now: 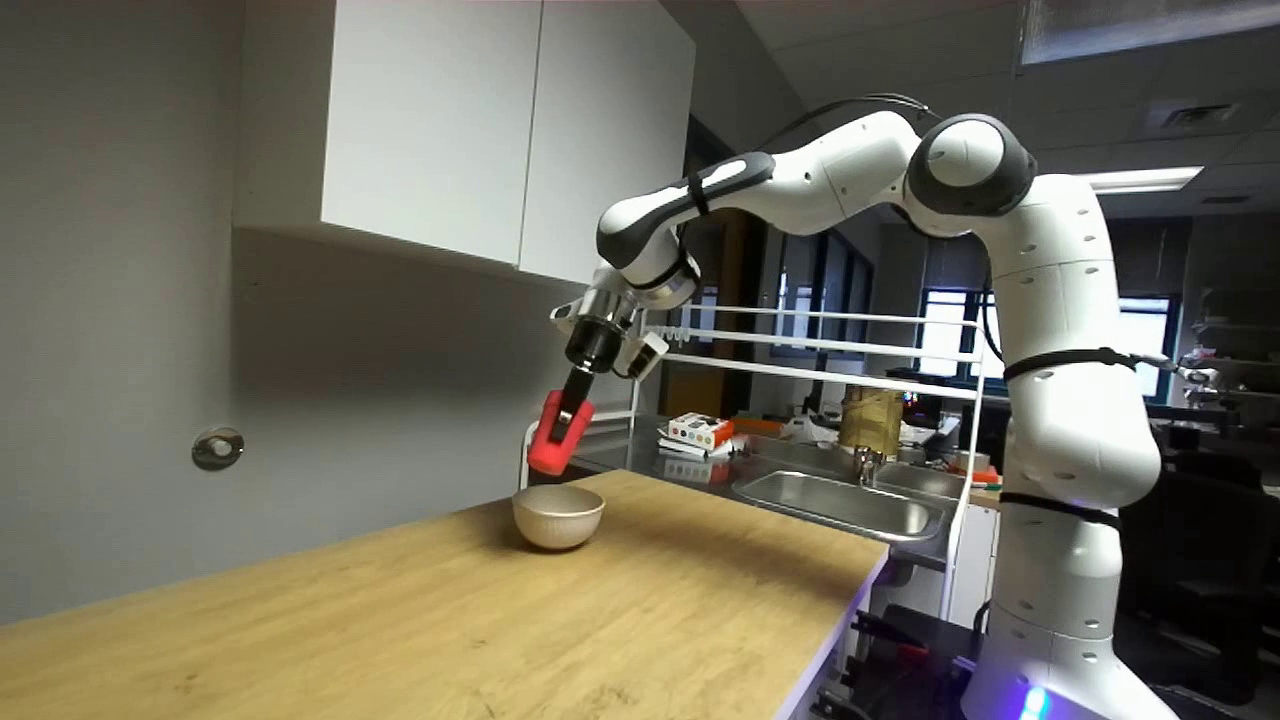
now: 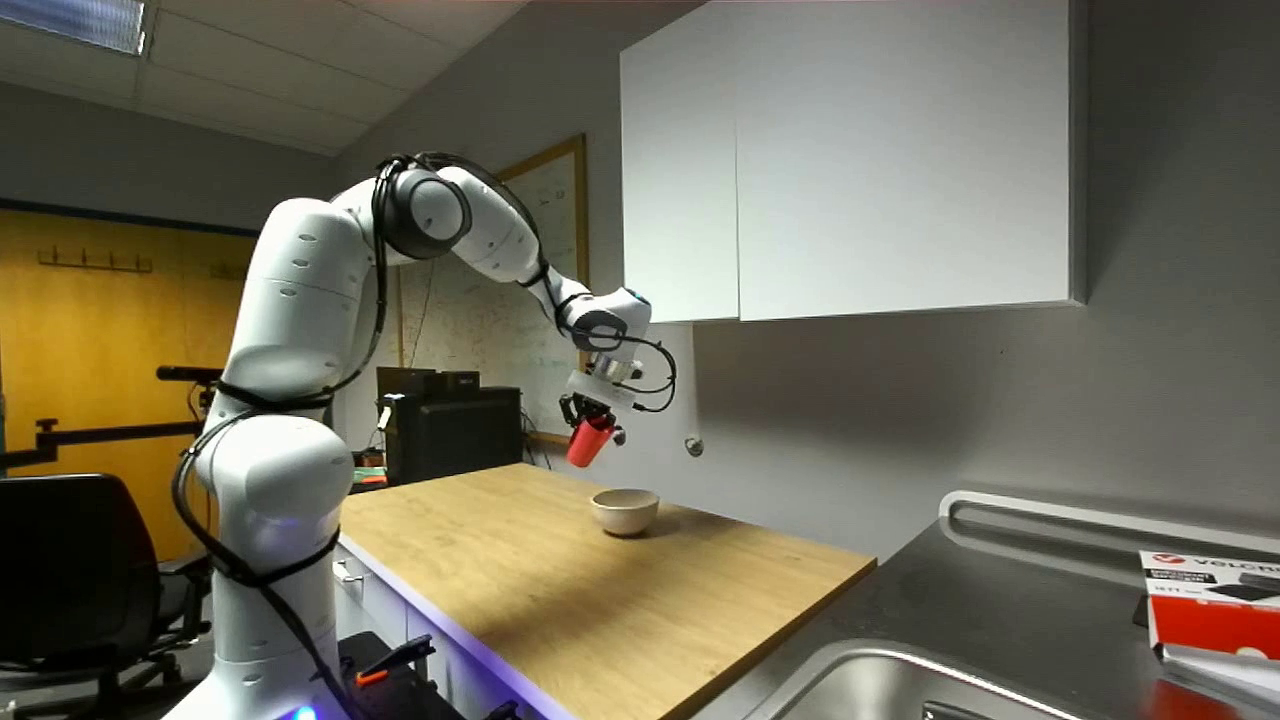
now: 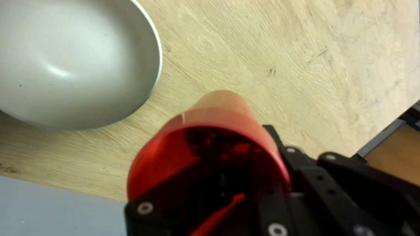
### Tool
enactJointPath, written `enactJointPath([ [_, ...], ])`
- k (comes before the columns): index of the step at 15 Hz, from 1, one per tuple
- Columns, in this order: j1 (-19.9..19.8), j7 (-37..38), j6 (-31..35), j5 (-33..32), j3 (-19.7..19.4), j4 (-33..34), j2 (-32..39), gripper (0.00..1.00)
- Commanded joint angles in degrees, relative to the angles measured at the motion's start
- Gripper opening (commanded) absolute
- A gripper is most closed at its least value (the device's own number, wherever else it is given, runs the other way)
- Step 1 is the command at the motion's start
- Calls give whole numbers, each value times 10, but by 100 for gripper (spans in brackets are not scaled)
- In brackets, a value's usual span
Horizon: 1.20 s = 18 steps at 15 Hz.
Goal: Pick up the red cup from the table and pour its contents in the white bowl.
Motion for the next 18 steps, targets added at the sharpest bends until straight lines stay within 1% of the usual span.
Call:
enactJointPath([
  [1, -43, -51, -67, 67, 7, 55, 44, 3],
  [3, -61, -73, -94, 103, 4, 66, 66, 3],
  [7, -87, -97, -132, 149, -1, 87, 116, 3],
  [12, -103, -108, -168, 192, 3, 111, 172, 3],
  [18, -110, -106, -246, 276, 6, 152, 219, 4],
])
